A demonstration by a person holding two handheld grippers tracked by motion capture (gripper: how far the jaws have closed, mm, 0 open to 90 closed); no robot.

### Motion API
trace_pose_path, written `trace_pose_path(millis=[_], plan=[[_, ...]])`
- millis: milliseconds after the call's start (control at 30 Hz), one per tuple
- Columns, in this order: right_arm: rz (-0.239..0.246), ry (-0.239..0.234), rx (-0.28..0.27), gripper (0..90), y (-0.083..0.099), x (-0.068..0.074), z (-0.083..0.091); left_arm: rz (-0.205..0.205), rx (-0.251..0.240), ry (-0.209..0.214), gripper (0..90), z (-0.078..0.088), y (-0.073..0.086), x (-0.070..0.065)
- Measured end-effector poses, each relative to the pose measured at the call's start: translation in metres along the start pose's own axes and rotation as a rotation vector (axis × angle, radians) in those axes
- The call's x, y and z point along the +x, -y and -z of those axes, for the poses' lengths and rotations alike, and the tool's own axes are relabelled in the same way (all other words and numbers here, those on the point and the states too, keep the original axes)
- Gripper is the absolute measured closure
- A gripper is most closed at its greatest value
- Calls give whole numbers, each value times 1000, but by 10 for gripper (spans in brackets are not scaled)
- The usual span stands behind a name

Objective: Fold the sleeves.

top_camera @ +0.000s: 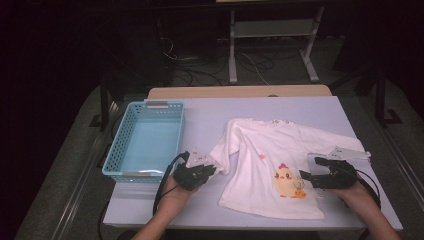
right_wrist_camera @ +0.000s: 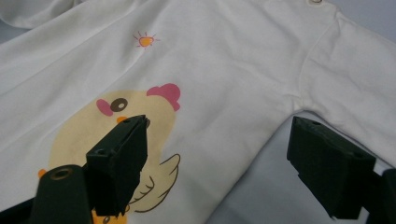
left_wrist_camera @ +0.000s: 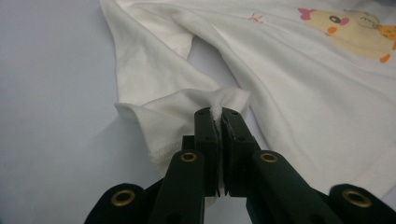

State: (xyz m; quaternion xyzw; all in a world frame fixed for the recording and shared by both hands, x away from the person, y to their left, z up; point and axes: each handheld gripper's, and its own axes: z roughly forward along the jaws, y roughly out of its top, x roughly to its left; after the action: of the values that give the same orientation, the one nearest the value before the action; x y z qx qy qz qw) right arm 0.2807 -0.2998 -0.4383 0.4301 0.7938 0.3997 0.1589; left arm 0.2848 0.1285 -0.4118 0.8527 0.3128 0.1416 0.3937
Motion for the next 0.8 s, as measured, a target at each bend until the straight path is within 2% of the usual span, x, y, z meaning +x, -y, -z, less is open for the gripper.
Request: trace_pose_path(millis=[167,367,633,800], plan=[[-9,-4,-13,169,0,0,2,-1,-22,14,850,-2,-7,-1],[14,-12,-15,147,-1,3,1,6,-47,29,850,-4,-15,0],[18,-13,-12,142,-1,3,1,19,-80,38,850,-8,-26,5],[19,-7,-14,142,-2,3,1,9,-101,48,850,-11,-33,5]])
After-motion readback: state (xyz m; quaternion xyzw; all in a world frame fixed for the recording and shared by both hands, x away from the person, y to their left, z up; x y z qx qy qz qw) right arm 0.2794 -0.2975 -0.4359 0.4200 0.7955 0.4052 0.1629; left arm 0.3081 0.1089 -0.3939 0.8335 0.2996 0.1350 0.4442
